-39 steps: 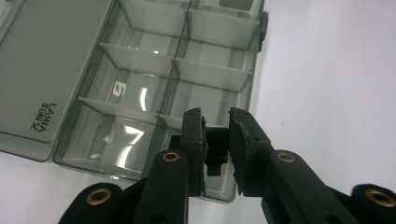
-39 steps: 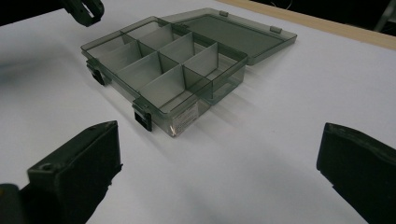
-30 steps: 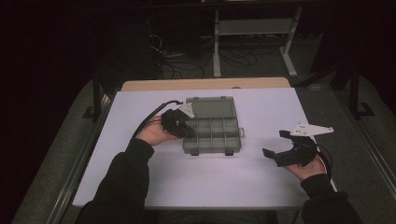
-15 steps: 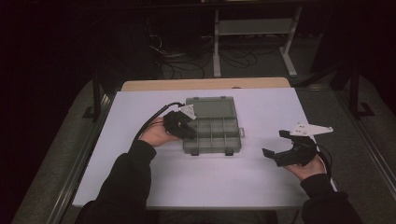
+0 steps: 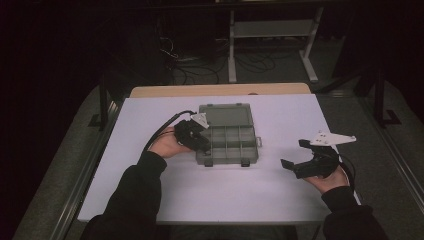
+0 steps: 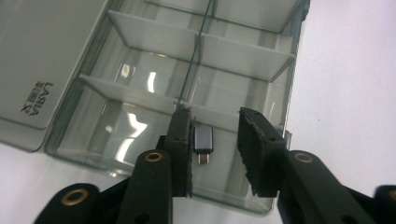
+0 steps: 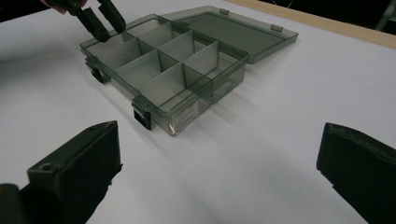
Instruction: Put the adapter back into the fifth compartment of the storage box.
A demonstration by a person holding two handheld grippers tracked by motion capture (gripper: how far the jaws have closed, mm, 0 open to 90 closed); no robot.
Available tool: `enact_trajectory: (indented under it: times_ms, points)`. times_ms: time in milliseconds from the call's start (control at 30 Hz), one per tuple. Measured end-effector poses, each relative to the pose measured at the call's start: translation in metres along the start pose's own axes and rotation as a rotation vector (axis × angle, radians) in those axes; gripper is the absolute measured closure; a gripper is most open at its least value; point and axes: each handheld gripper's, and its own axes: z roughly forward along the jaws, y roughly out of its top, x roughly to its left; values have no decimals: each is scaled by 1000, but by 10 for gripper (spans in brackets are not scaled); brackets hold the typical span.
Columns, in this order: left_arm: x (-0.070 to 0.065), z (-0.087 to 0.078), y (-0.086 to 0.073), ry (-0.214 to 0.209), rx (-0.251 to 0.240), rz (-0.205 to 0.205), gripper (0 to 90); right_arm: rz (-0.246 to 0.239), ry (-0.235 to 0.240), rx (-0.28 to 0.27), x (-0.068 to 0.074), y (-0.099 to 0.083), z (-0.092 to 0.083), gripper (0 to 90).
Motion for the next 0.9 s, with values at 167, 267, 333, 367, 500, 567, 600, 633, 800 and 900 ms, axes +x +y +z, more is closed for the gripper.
enact_trajectory:
  times_ms: [167, 267, 333, 367, 500, 567, 600, 633, 800, 900]
  points:
    - [2, -7, -3, -9, -36, -15, 595, 0, 2, 0, 0, 0, 0, 0]
    - [1, -12, -5, -22, -54, -16, 524, 0, 2, -1, 0, 0, 0, 0]
    - [1, -12, -5, -22, -54, -16, 498, 0, 2, 0, 0, 0, 0, 0]
    - [0, -16, -7, -21, -76, -25, 451, 2, 2, 1, 1, 0, 0, 0]
    - [0, -21, -8, -20, -92, -43, 359, 2, 2, 1, 1, 0, 0, 0]
    - [-1, -25, -9, -16, -104, -46, 327, 2, 2, -1, 1, 0, 0, 0]
    - [-2, -26, -9, -17, -109, -46, 310, 3, 2, -1, 1, 0, 0, 0]
    - [-2, -28, -10, -22, -118, -45, 293, 3, 3, -1, 1, 0, 0, 0]
    - [-5, -34, -14, -16, -165, -47, 206, 5, 4, 1, 1, 0, 0, 0]
    - [-5, -37, -16, -15, -181, -55, 182, 6, 5, 4, 1, 0, 0, 0]
